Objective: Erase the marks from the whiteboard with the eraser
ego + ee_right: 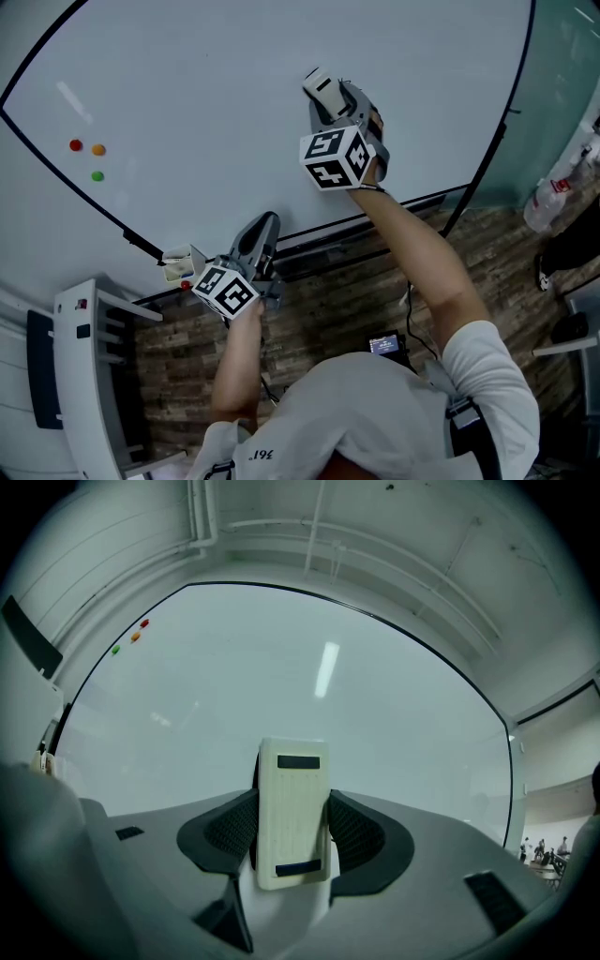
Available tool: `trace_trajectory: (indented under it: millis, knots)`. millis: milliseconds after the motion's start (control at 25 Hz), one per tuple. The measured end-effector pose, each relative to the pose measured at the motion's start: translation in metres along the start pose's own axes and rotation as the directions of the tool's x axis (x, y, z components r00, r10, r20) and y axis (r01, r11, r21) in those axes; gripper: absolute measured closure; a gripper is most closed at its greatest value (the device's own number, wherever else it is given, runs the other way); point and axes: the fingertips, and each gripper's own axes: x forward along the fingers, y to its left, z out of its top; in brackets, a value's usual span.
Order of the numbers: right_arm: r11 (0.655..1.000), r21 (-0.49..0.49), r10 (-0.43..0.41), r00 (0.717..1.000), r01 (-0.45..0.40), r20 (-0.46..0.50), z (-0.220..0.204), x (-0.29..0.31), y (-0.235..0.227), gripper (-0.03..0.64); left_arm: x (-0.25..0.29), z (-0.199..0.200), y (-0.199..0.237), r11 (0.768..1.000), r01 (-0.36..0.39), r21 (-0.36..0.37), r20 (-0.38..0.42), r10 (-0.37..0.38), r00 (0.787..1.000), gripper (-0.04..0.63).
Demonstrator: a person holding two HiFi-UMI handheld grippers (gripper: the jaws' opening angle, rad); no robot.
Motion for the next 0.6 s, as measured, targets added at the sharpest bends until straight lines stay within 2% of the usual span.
trace_trajectory:
  millis: [600]
  knots:
    - [0.999,-0.009,-0.032,0.999,0.031,-0.012,-0.025,0.001,-0.042,0.365,0.035,-0.018,-0.013,1.0,0.027,-0.014,-0.017,-0.027,0.999,0.581]
